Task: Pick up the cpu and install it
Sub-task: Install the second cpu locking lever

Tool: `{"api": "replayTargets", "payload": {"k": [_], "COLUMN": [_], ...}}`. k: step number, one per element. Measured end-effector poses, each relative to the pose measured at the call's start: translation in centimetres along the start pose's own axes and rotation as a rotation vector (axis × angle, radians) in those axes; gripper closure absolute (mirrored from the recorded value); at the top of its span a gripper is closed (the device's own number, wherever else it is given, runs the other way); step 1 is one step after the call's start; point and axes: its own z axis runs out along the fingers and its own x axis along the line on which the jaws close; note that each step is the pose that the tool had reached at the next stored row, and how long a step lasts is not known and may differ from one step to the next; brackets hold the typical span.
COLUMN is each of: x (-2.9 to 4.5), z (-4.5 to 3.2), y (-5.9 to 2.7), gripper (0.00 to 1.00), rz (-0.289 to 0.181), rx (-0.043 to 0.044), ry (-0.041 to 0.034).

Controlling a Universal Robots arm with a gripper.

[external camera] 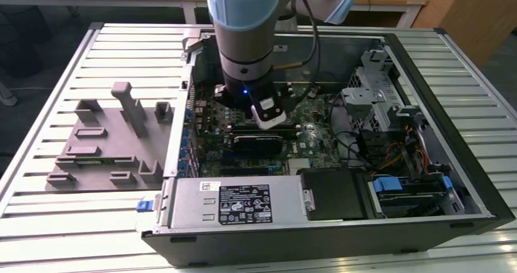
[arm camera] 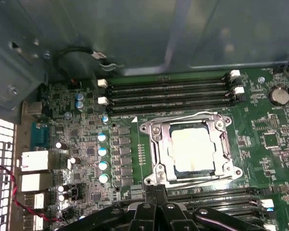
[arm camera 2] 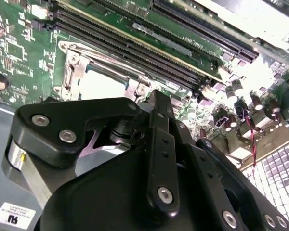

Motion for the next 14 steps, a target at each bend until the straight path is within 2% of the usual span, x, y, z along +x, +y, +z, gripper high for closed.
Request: {"api": "replayTargets", "payload": {"k": [3, 8, 14], "x": [-0.13, -0.31, -0.62], "z": [0.13, 0.38, 0.64], "y": [0.44, 1.39, 2.34], "gripper": [0.89, 0.89, 0.89], "rz": [-0.001, -0.002, -0.004], "rx": [0.021, 0.0394, 0.076], "ry": [-0.0025, -0.0046, -0.0086]}}
